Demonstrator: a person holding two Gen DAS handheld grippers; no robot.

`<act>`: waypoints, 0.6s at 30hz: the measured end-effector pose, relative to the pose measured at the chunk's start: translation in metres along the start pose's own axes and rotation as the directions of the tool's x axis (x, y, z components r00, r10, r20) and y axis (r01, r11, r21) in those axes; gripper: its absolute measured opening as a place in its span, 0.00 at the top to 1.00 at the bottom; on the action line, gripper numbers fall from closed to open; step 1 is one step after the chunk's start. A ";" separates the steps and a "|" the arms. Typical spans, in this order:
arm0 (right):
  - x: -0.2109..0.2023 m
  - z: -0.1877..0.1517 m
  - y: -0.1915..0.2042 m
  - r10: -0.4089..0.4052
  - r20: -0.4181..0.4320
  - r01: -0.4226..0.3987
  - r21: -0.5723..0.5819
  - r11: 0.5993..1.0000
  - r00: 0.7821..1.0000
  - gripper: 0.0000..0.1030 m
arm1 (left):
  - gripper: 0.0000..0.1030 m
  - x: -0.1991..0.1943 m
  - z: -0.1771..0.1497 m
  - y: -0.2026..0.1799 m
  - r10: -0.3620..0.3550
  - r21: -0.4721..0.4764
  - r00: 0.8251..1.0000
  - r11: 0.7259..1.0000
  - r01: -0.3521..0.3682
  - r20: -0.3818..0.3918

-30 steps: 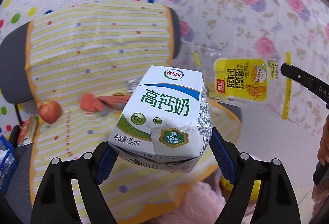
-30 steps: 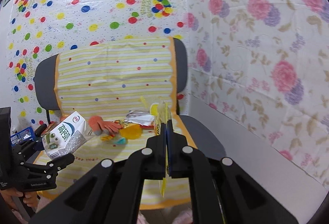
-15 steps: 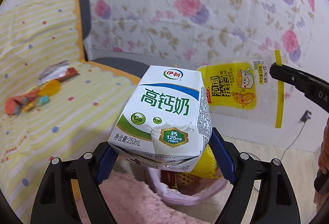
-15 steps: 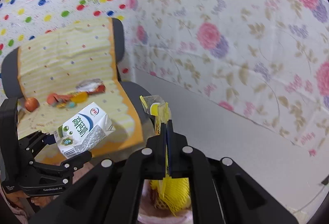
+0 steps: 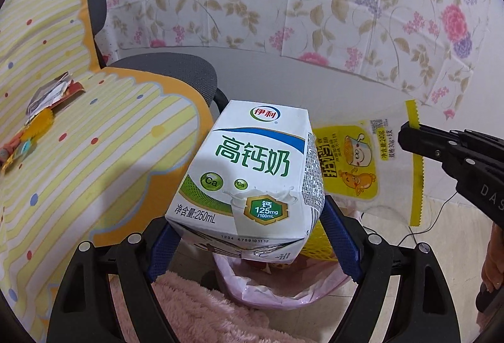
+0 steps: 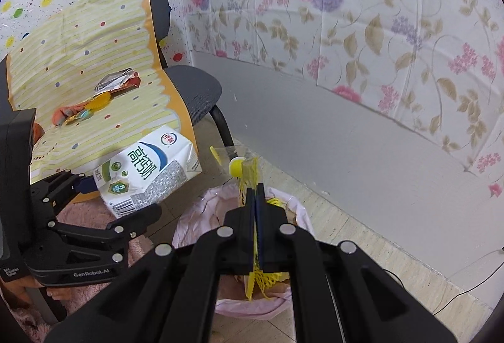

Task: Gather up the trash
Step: 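Carry the carton and wrapper over the pink bin and open both tools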

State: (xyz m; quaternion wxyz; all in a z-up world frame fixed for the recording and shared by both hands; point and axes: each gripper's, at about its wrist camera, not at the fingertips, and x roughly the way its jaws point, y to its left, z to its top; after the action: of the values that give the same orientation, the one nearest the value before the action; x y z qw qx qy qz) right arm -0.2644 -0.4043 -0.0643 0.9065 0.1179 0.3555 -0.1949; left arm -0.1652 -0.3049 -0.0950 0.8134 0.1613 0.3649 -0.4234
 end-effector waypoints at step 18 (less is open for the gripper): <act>-0.003 0.018 -0.011 0.044 0.058 -0.046 0.042 0.998 0.997 0.70 | 0.16 -0.038 0.001 0.058 0.110 -0.148 0.993 0.984 -0.103 0.040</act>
State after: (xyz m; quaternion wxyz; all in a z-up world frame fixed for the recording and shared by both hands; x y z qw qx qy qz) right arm -0.2607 -0.4196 -0.0497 0.9177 0.1397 0.3223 -0.1854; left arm -0.1325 -0.2497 -0.0697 0.8530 0.1105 0.3661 -0.3553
